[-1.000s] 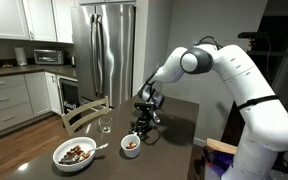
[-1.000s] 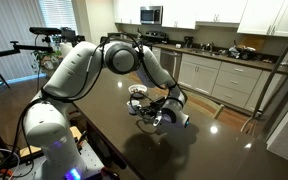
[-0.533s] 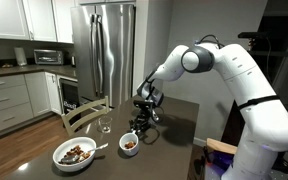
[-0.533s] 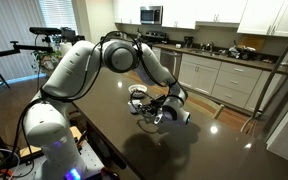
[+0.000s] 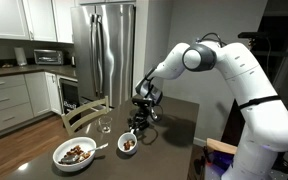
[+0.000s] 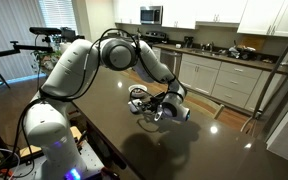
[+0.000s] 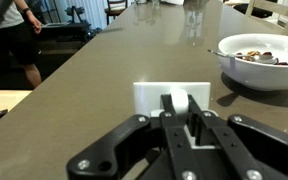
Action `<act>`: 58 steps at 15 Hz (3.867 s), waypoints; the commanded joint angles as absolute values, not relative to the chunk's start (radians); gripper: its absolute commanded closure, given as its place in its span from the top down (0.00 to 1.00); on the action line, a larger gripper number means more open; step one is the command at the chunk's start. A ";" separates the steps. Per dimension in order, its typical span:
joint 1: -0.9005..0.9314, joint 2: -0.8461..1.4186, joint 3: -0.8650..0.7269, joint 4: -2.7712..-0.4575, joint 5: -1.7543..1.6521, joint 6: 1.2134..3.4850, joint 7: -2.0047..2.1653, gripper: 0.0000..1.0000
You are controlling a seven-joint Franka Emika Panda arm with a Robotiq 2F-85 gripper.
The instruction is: Slide the white mug to the right, pour the contents in the white mug into the bowl
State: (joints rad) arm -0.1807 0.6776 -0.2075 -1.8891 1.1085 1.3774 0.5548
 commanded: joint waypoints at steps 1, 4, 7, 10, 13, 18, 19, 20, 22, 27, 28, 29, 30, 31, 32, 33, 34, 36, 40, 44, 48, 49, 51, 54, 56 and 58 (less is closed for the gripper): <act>-0.181 0.664 -0.213 -1.893 1.115 1.357 0.583 0.07; -0.181 0.669 -0.217 -1.891 1.114 1.366 0.586 0.07; -0.181 0.677 -0.221 -1.888 1.114 1.374 0.592 0.07; -0.180 0.682 -0.227 -1.886 1.112 1.382 0.599 0.07; -0.179 0.685 -0.234 -1.887 1.110 1.392 0.606 0.07; -0.173 0.689 -0.244 -1.888 1.099 1.417 0.615 0.07; -0.173 0.689 -0.244 -1.888 1.098 1.420 0.618 0.07; -0.173 0.690 -0.245 -1.888 1.096 1.423 0.621 0.07; -0.174 0.692 -0.245 -1.887 1.092 1.428 0.628 0.07; -0.170 0.693 -0.249 -1.890 1.079 1.445 0.636 0.16; -0.170 0.692 -0.249 -1.891 1.076 1.448 0.637 0.40; -0.170 0.691 -0.249 -1.891 1.075 1.451 0.638 0.42; -0.170 0.691 -0.249 -1.892 1.072 1.457 0.639 0.47; -0.170 0.692 -0.249 -1.892 1.071 1.464 0.640 0.54; -0.170 0.691 -0.248 -1.893 1.071 1.467 0.641 0.59; -0.170 0.692 -0.247 -1.894 1.071 1.470 0.641 0.67; -0.170 0.692 -0.247 -1.894 1.072 1.472 0.641 0.73; -0.174 0.692 -0.244 -1.893 1.074 1.463 0.640 0.80; -0.184 0.695 -0.237 -1.889 1.082 1.436 0.635 0.73; -0.187 0.699 -0.232 -1.887 1.084 1.415 0.630 0.42; -0.189 0.699 -0.230 -1.885 1.086 1.386 0.628 0.16; -0.190 0.700 -0.229 -1.884 1.086 1.378 0.628 0.19; -0.190 0.701 -0.230 -1.883 1.087 1.368 0.628 0.34; -0.188 0.702 -0.230 -1.882 1.087 1.357 0.629 0.52; -0.188 0.703 -0.231 -1.881 1.088 1.353 0.630 0.63; -0.187 0.704 -0.231 -1.881 1.088 1.352 0.630 0.71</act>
